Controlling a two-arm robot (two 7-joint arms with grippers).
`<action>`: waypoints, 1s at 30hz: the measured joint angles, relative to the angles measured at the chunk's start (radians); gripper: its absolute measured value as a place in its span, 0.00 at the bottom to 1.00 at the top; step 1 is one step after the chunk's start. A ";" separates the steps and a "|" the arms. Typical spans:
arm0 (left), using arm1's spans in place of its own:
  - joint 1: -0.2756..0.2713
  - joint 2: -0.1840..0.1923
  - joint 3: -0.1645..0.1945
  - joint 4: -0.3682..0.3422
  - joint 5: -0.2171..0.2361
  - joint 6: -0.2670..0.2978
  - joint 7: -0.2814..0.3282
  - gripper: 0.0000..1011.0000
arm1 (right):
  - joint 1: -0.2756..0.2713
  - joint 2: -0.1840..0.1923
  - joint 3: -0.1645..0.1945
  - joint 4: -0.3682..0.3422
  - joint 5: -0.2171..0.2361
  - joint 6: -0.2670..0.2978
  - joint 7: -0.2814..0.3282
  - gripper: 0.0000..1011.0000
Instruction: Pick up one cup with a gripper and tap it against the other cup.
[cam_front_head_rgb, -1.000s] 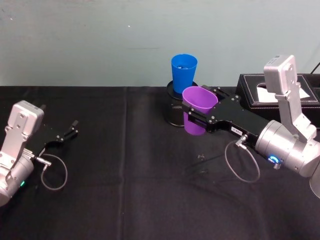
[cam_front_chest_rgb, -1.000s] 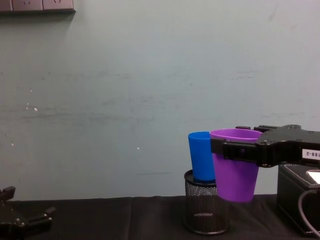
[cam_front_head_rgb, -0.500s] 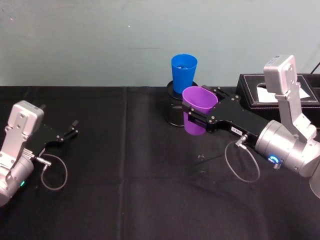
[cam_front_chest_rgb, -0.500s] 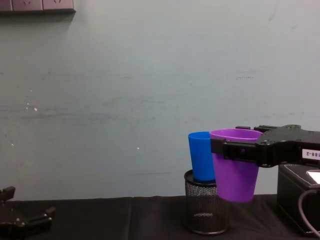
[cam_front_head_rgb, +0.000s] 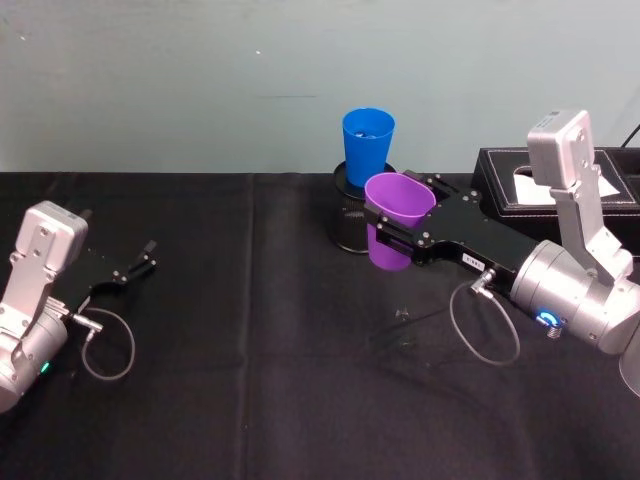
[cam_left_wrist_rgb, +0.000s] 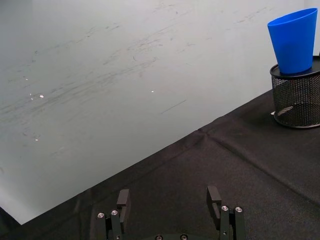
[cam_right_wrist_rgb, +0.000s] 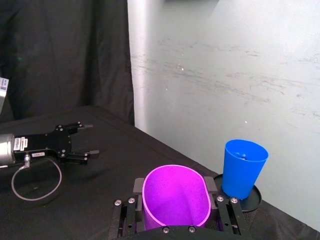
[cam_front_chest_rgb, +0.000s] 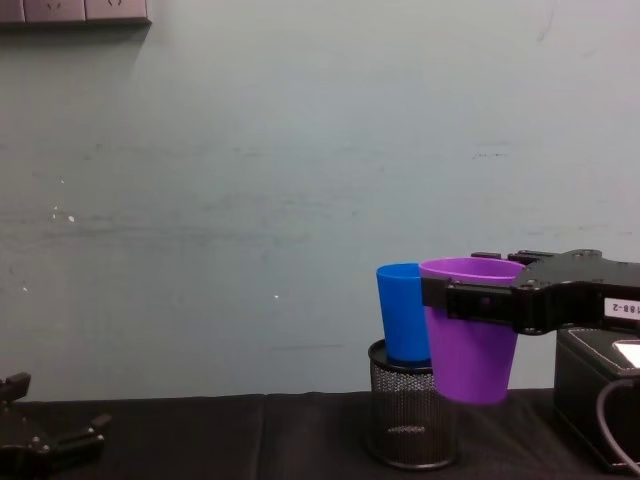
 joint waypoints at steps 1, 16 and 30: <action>0.000 0.000 0.000 0.000 0.000 0.000 0.000 0.99 | 0.000 0.000 0.000 0.000 0.000 0.000 0.000 0.71; 0.000 0.000 0.000 0.000 0.000 0.000 0.000 0.99 | 0.000 0.000 0.000 0.000 0.000 0.000 0.000 0.71; 0.000 0.000 0.000 0.000 0.000 0.000 0.000 0.99 | 0.000 0.000 0.000 0.000 0.000 0.000 0.000 0.71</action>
